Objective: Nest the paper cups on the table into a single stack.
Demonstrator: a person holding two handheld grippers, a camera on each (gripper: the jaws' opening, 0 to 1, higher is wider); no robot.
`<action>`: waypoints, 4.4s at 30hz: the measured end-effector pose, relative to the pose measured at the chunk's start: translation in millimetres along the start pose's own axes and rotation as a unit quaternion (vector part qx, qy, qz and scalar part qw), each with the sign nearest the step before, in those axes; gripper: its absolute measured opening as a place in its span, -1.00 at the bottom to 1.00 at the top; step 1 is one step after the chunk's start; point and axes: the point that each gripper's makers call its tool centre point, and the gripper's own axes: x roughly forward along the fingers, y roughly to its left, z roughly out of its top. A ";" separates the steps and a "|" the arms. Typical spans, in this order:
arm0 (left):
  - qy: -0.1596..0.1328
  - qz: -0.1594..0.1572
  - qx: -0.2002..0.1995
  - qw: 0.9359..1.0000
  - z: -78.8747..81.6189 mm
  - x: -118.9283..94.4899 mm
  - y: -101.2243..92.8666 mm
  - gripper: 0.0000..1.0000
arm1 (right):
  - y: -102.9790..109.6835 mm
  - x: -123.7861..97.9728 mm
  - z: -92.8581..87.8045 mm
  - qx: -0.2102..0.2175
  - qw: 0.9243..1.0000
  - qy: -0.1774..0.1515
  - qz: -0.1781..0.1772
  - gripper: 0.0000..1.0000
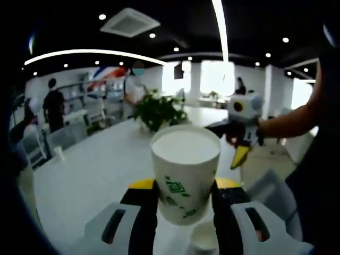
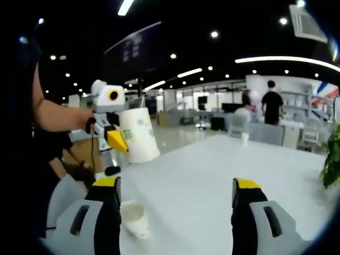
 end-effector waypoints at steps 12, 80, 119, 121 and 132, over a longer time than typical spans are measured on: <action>-0.035 -0.014 -0.002 0.999 7.9 -0.3 -6.5 -0.22 | 8.0 1.5 13.0 0.014 1.000 -0.018 0.019 0.47; -0.133 -0.074 -0.052 0.987 16.5 -26.8 -29.0 -0.07 | 106.1 10.1 80.9 0.197 0.941 -0.047 0.272 -1.00; 0.008 0.143 -0.052 0.988 -90.6 -94.3 47.2 0.97 | 99.8 27.0 115.5 -0.030 0.969 0.132 0.205 -1.00; 0.019 0.149 -0.040 0.988 -94.9 -97.8 49.9 0.97 | 100.1 28.7 115.4 -0.038 0.969 0.140 0.201 -1.00; 0.051 0.166 -0.046 0.984 -124.7 -105.5 66.5 0.97 | 92.7 36.9 107.2 -0.097 0.950 0.242 0.171 -1.00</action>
